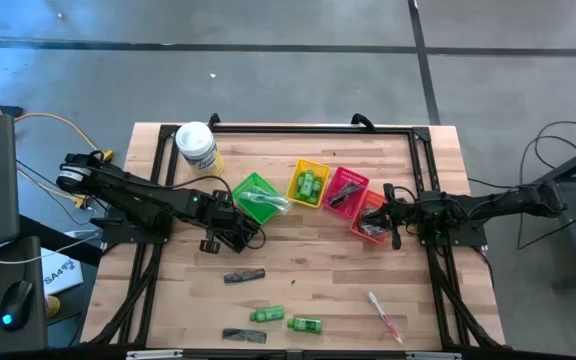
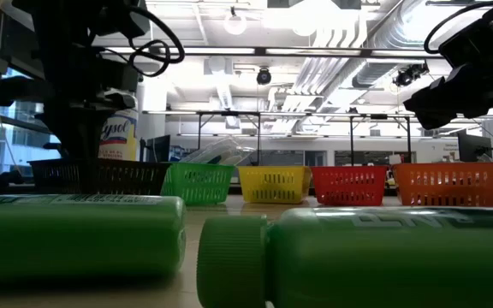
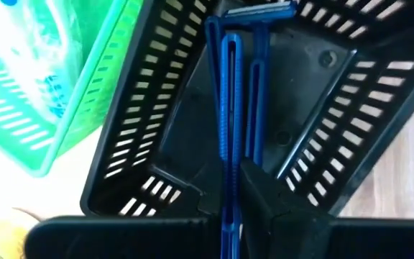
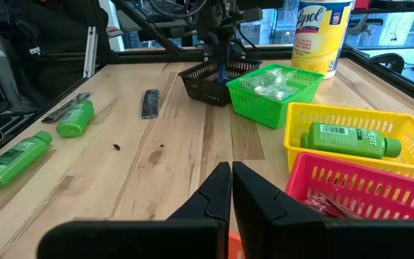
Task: Pick & Place Travel size toiletries
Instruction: Put the blue razor into the black bin, then put the black comb into the red bin
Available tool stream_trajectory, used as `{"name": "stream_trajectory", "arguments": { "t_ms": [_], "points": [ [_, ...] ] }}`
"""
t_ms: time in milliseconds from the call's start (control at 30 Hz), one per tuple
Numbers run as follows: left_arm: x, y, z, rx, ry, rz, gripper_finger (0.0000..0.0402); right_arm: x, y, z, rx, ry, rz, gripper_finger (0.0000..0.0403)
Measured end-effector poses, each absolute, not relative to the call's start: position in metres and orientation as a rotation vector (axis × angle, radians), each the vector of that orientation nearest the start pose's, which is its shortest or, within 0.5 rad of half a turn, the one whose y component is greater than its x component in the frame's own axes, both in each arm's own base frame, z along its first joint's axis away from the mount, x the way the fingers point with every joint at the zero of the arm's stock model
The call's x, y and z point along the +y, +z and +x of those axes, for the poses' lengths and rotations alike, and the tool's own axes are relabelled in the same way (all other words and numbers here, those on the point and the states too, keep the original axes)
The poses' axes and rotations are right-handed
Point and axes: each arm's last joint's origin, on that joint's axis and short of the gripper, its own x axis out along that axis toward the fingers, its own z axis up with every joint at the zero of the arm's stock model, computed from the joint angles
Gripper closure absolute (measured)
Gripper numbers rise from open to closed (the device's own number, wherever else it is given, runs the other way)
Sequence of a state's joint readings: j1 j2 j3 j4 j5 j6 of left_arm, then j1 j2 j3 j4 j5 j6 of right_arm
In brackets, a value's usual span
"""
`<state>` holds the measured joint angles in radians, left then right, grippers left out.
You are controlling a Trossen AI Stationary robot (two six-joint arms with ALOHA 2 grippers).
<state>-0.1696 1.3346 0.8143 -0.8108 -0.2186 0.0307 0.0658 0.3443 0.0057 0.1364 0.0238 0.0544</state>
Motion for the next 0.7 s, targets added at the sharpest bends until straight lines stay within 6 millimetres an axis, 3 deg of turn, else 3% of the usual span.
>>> {"name": "stream_trajectory", "arguments": {
  "t_ms": [167,500,700],
  "points": [
    [-0.032,0.1918,0.2237,1.334,-0.006,0.323,0.0379,0.007,0.1484,0.117,0.203,0.036,0.045,0.0396],
    [-0.0322,0.19,0.2252,1.337,0.017,0.295,0.0246,0.0071,0.1487,0.1171,0.201,0.04,0.048,0.0396],
    [-0.0323,0.197,0.2231,1.296,0.0,0.286,0.021,0.0071,0.1487,0.1171,0.2,0.04,0.048,0.0396]
  ]
}}
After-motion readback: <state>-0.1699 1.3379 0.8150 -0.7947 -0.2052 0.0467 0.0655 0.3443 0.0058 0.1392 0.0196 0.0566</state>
